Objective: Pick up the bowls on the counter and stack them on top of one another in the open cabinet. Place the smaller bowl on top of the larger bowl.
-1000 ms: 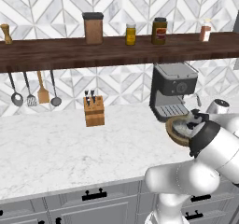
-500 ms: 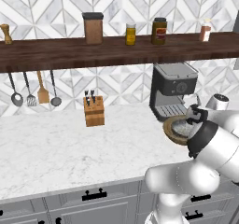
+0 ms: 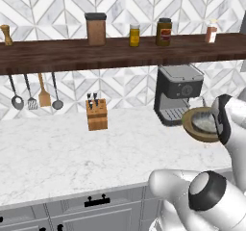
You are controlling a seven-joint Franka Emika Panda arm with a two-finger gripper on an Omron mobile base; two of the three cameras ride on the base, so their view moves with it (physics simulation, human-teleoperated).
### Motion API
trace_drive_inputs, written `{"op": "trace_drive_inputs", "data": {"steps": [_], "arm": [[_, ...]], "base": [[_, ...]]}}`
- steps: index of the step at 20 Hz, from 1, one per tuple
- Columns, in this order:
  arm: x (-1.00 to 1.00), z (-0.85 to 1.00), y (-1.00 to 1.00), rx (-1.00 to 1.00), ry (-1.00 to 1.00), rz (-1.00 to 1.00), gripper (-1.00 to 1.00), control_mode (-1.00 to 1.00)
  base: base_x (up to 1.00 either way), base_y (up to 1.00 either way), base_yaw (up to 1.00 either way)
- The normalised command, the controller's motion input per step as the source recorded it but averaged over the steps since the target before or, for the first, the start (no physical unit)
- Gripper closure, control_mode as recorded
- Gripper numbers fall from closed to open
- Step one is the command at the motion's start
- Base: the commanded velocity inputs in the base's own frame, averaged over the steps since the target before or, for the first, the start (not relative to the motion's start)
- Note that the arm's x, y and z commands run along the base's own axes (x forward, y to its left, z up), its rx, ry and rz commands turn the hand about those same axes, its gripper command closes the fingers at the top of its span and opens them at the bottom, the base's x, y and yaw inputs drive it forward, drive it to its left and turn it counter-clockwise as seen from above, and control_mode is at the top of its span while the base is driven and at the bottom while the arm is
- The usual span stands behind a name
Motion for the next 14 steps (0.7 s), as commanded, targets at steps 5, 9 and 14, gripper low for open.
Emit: {"op": "trace_drive_inputs", "data": {"steps": [5,9,14], "arm": [[-0.66,1.0,-0.06,0.06,-0.25,-0.12,1.0,-1.0],[-0.34,1.0,0.0,0.13,-0.23,-0.06,1.0,-1.0],[-0.03,1.0,0.0,0.13,-0.24,-0.03,1.0,-1.0]], "base": [[0.0,0.0,0.0],[0.0,0.0,0.0],[0.0,0.0,0.0]]}}
